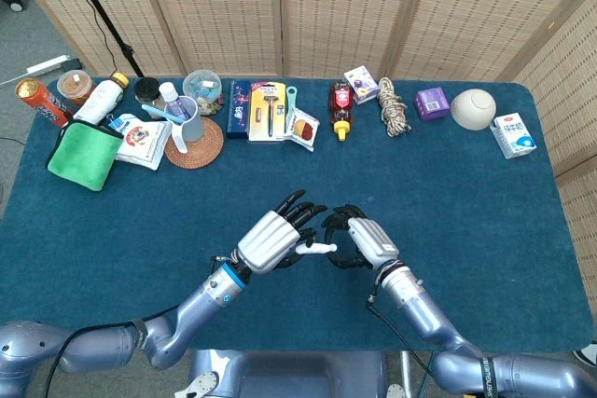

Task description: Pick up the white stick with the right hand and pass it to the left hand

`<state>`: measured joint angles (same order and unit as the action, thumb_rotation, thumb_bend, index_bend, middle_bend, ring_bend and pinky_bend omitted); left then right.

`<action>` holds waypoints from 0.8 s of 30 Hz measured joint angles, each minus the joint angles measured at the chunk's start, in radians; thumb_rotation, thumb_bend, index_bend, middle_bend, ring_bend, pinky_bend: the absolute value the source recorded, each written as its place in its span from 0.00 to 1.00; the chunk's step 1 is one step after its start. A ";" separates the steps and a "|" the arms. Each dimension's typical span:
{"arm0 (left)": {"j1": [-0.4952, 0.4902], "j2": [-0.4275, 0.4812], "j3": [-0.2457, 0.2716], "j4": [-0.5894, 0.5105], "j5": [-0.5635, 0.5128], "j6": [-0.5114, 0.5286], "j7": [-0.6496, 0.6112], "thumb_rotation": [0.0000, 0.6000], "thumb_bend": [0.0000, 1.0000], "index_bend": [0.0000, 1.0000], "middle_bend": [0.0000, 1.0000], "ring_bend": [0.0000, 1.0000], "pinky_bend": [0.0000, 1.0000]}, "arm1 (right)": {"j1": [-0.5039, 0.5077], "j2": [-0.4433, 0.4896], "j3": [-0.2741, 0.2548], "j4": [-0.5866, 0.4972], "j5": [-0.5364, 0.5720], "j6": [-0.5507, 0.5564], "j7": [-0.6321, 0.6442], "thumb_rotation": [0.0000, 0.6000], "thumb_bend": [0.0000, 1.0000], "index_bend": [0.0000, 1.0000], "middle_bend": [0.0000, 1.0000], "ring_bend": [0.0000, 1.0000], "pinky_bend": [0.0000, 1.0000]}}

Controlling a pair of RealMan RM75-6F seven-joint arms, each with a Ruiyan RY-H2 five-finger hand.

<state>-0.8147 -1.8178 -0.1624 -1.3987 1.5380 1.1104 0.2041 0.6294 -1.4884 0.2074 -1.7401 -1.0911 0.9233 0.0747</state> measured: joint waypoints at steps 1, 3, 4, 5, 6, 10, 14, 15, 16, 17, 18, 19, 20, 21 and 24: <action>0.000 0.000 0.000 0.000 0.000 0.000 -0.001 1.00 0.35 0.66 0.17 0.17 0.05 | 0.000 0.000 0.000 0.000 0.000 0.000 -0.001 1.00 0.42 0.65 0.31 0.13 0.00; 0.000 0.001 0.000 -0.001 -0.001 0.002 -0.002 1.00 0.35 0.67 0.17 0.17 0.05 | 0.000 0.000 0.000 0.000 0.000 0.001 -0.001 1.00 0.42 0.65 0.31 0.13 0.00; 0.000 0.001 0.001 -0.001 0.000 0.003 -0.003 1.00 0.35 0.67 0.17 0.17 0.05 | 0.000 0.001 0.000 0.000 0.001 0.002 -0.001 1.00 0.42 0.65 0.31 0.13 0.00; 0.000 0.002 0.001 -0.002 0.000 0.004 -0.003 1.00 0.35 0.68 0.17 0.17 0.05 | 0.000 0.001 0.000 0.001 0.002 0.002 -0.002 1.00 0.42 0.66 0.31 0.13 0.00; 0.000 0.002 0.002 -0.003 0.000 0.006 -0.005 1.00 0.35 0.69 0.17 0.17 0.05 | 0.000 0.001 0.000 0.001 0.002 0.002 -0.002 1.00 0.43 0.66 0.32 0.14 0.00; 0.002 0.010 0.003 -0.006 0.002 0.012 -0.007 1.00 0.36 0.72 0.18 0.17 0.05 | -0.001 0.004 0.002 0.002 0.003 0.007 -0.002 1.00 0.44 0.68 0.33 0.15 0.00; 0.007 0.026 0.001 -0.014 -0.002 0.017 -0.013 1.00 0.37 0.74 0.19 0.17 0.06 | -0.006 0.013 0.003 0.003 0.002 0.012 0.001 1.00 0.47 0.69 0.34 0.15 0.00; 0.009 0.031 0.000 -0.017 -0.004 0.018 -0.014 1.00 0.37 0.74 0.19 0.17 0.06 | -0.007 0.016 0.003 0.003 0.002 0.013 0.002 1.00 0.47 0.69 0.34 0.16 0.00; 0.010 0.036 0.000 -0.021 -0.004 0.019 -0.015 1.00 0.37 0.74 0.19 0.17 0.06 | -0.008 0.019 0.003 0.002 0.001 0.013 0.004 1.00 0.47 0.69 0.34 0.16 0.00; 0.011 0.041 0.000 -0.024 -0.005 0.020 -0.016 1.00 0.38 0.74 0.19 0.17 0.06 | -0.009 0.023 0.003 0.002 0.000 0.014 0.004 1.00 0.47 0.69 0.34 0.16 0.00; 0.012 0.048 0.000 -0.028 -0.005 0.021 -0.016 1.00 0.38 0.74 0.19 0.17 0.06 | -0.011 0.026 0.003 0.001 -0.001 0.015 0.005 1.00 0.47 0.69 0.34 0.16 0.00; 0.013 0.054 0.000 -0.031 -0.005 0.022 -0.017 1.00 0.38 0.74 0.19 0.17 0.06 | -0.013 0.031 0.003 0.000 -0.003 0.017 0.007 1.00 0.47 0.69 0.34 0.16 0.00; 0.014 0.060 -0.001 -0.034 -0.006 0.023 -0.018 1.00 0.38 0.74 0.19 0.17 0.06 | -0.014 0.034 0.003 -0.001 -0.004 0.018 0.008 1.00 0.47 0.69 0.35 0.16 0.00; 0.016 0.068 -0.001 -0.039 -0.006 0.026 -0.020 1.00 0.38 0.74 0.19 0.17 0.06 | -0.016 0.038 0.003 -0.001 -0.004 0.019 0.009 1.00 0.47 0.69 0.35 0.16 0.00; 0.022 0.088 -0.003 -0.052 -0.006 0.033 -0.027 1.00 0.38 0.74 0.19 0.17 0.06 | -0.022 0.051 0.003 -0.003 -0.006 0.021 0.015 1.00 0.47 0.70 0.35 0.16 0.00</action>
<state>-0.7932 -1.7298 -0.1653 -1.4503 1.5318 1.1432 0.1769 0.6078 -1.4370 0.2099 -1.7435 -1.0976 0.9448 0.0898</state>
